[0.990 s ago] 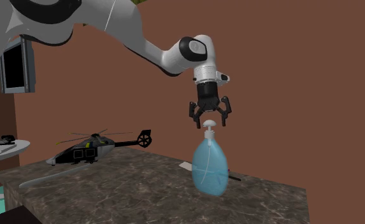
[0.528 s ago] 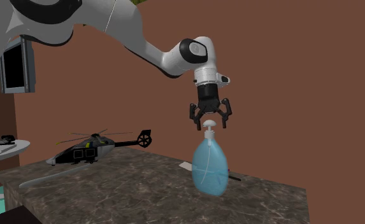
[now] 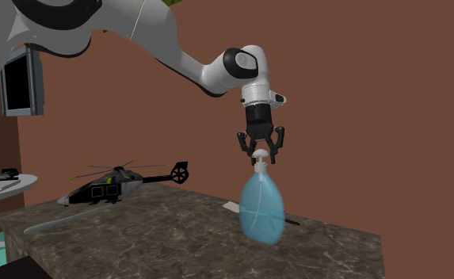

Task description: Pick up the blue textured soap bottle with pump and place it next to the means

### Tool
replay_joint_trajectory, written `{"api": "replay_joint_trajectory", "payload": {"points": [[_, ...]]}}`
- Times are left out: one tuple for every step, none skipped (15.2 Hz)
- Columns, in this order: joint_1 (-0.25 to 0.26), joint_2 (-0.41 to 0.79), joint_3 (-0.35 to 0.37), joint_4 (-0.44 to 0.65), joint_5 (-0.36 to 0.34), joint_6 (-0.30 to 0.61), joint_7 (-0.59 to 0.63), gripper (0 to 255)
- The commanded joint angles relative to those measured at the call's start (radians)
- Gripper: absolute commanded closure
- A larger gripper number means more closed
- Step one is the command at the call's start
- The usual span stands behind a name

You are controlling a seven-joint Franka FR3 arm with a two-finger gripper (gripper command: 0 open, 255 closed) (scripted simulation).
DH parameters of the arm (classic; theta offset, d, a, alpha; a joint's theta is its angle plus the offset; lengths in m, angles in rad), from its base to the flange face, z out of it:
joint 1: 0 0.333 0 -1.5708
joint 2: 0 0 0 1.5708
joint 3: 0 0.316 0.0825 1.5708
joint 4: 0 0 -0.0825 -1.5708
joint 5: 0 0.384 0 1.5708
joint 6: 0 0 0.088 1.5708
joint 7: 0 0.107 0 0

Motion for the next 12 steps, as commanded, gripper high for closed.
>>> {"api": "replay_joint_trajectory", "payload": {"points": [[0.000, 0.001, 0.000, -0.001, 0.000, 0.000, 0.000, 255], [0.000, 0.002, 0.000, 0.001, 0.000, -0.001, 0.000, 255], [0.000, 0.001, 0.000, -0.001, 0.000, 0.000, 0.000, 255], [0.000, -0.002, -0.001, 0.009, 0.000, -0.012, -0.002, 255], [0.000, -0.004, -0.001, 0.019, 0.000, -0.024, -0.004, 255], [0.000, -0.005, -0.001, 0.030, 0.000, -0.036, -0.006, 255], [0.000, -0.007, -0.001, 0.041, 0.000, -0.048, -0.008, 255], [0.000, -0.008, -0.002, 0.052, 0.000, -0.061, -0.011, 255], [-0.001, -0.010, -0.002, 0.064, 0.000, -0.074, -0.013, 255], [-0.001, -0.010, -0.002, 0.076, 0.001, -0.086, -0.015, 255], [-0.001, -0.011, -0.002, 0.088, 0.001, -0.099, -0.017, 255], [-0.001, -0.011, -0.002, 0.101, 0.001, -0.112, -0.020, 255]]}}
